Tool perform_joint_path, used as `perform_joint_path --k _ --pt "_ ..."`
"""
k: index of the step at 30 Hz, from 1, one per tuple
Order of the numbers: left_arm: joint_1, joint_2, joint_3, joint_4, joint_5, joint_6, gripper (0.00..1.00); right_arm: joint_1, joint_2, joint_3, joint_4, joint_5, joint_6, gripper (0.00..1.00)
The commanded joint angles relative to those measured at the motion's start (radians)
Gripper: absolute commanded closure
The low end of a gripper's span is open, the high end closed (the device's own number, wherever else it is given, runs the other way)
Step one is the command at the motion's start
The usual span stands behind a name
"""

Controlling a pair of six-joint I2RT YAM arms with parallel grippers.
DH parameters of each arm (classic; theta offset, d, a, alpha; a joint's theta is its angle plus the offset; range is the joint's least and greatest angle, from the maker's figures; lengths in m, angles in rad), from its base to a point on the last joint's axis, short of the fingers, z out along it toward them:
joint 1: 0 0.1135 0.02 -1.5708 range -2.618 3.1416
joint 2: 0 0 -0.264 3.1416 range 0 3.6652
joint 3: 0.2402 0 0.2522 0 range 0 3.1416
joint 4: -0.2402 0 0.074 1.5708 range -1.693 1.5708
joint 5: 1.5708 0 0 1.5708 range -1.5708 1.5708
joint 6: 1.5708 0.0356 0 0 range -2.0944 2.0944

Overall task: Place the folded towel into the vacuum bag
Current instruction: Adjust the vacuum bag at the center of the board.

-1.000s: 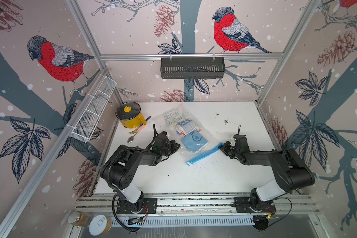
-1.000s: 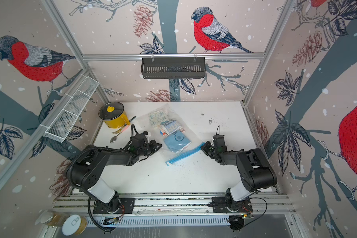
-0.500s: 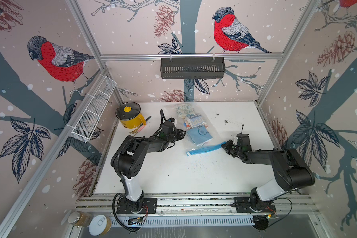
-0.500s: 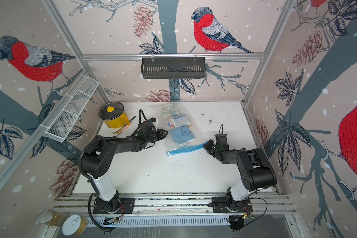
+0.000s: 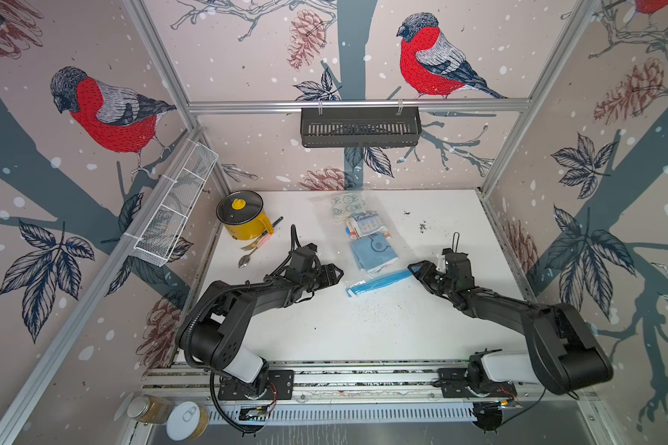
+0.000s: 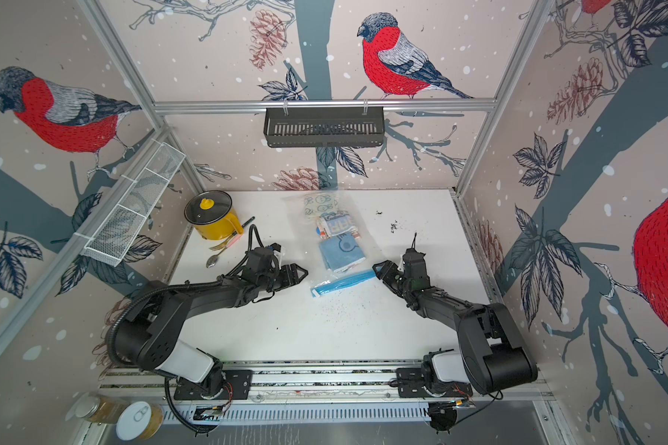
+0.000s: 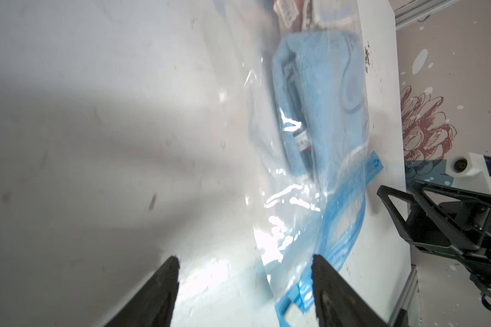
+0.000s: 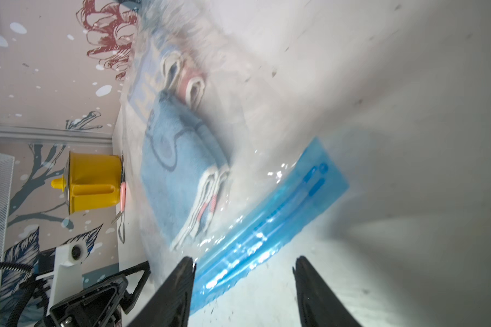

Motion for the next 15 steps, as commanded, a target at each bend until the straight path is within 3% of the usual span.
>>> perform_joint_path --k 1,7,13,15 --pt "-0.001 -0.039 -0.054 0.001 0.119 -0.057 0.32 0.065 -0.052 -0.026 -0.004 -0.026 0.006 0.43" --pt "-0.001 -0.101 -0.144 0.101 0.223 -0.106 0.43 0.232 -0.123 -0.086 0.053 -0.024 0.042 0.48" --pt "0.0 -0.12 -0.212 0.21 0.251 -0.177 0.59 0.33 -0.038 -0.082 0.168 -0.012 0.106 0.54" --pt "-0.002 -0.129 -0.228 0.221 0.246 -0.206 0.6 0.338 -0.012 -0.071 0.19 -0.021 0.122 0.54"
